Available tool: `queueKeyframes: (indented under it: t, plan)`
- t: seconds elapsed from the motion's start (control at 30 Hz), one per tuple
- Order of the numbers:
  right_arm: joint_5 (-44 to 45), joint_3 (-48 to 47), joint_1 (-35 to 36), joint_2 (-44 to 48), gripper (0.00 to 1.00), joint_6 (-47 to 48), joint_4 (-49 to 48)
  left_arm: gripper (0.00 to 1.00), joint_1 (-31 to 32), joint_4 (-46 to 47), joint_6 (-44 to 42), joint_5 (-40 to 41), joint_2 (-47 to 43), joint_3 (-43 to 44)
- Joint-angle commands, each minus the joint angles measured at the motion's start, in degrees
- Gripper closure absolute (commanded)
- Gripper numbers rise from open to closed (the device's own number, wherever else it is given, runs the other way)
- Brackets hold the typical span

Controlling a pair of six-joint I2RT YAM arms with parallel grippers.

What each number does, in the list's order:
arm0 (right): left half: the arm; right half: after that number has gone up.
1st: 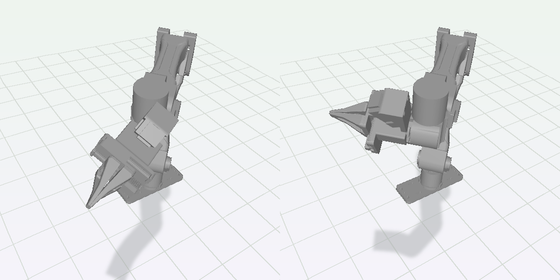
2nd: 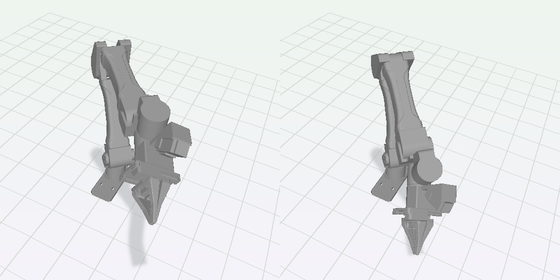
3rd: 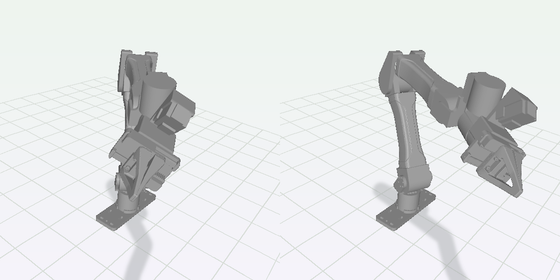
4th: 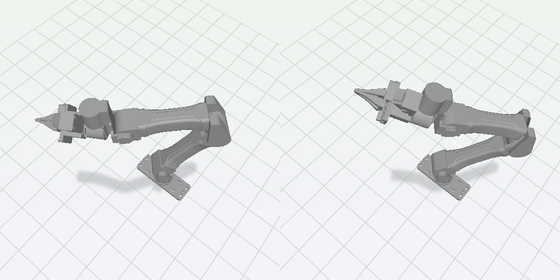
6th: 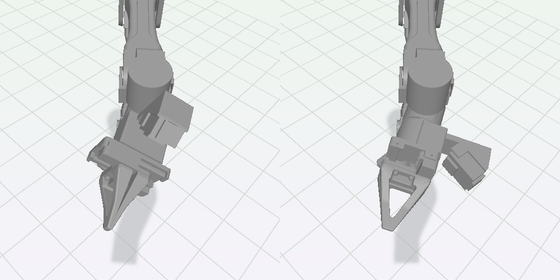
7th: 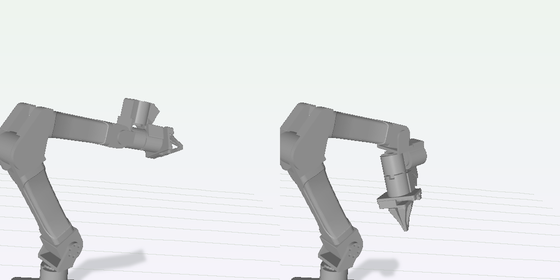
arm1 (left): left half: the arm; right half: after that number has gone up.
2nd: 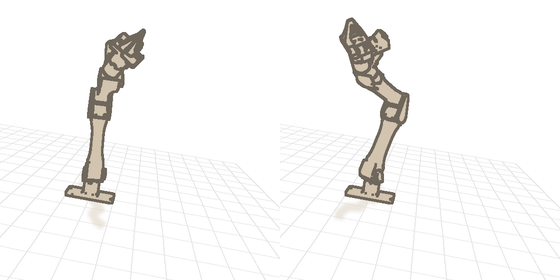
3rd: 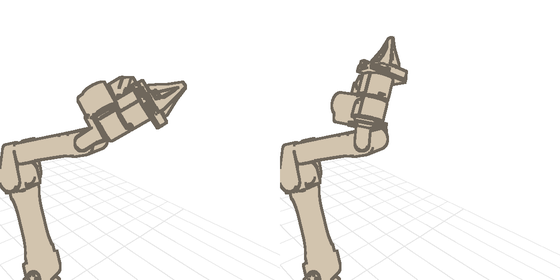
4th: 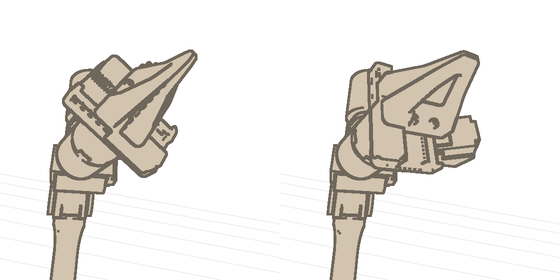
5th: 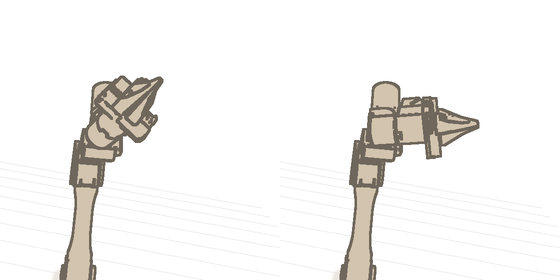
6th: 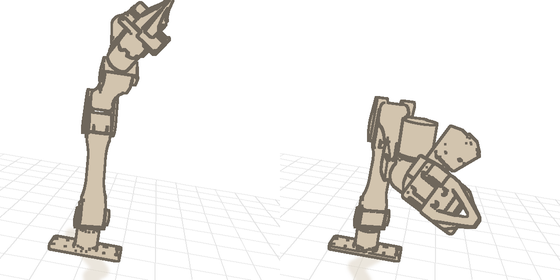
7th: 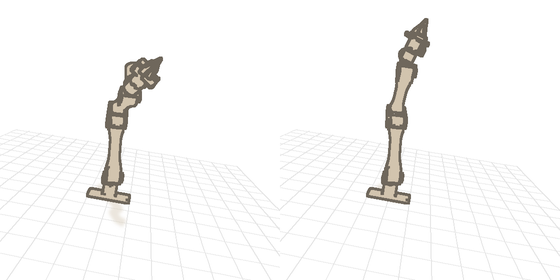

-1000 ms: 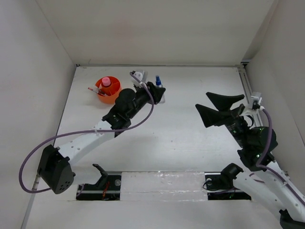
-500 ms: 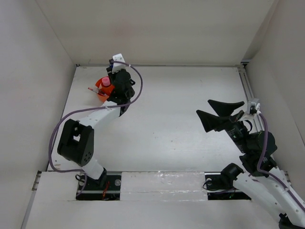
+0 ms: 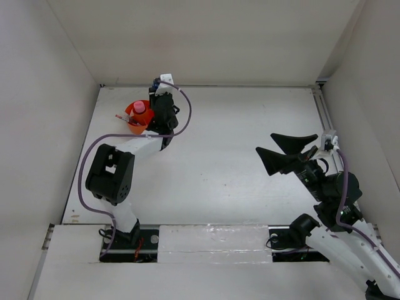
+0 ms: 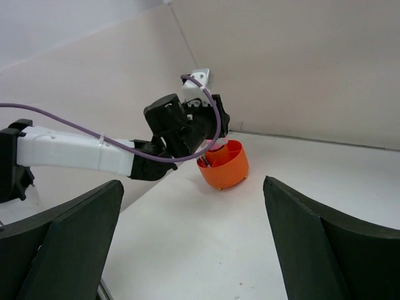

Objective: Sort the stationery into containers
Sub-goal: Place the stationery in the storage box.

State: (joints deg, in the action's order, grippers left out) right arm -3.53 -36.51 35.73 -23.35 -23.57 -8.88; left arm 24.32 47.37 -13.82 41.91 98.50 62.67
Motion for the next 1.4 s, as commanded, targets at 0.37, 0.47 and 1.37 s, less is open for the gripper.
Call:
queueKeyframes:
  t: [0.37, 0.47, 1.37]
  plan:
    - [-1.30, 0.74, 0.49, -0.20, 0.00, 0.02, -0.70, 1.00, -2.61, 2.63, 1.34, -6.14, 5.48, 2.19]
    - [-1.30, 1.26, 0.49, -0.20, 0.00, -0.51, -0.70, 1.00, -3.22, 2.63, 1.34, -6.14, 6.53, 2.19]
    - [-2.36, 0.74, 0.49, -2.93, 0.00, -0.51, -0.70, 1.00, -5.68, 4.13, 0.11, -4.73, 7.59, 1.84]
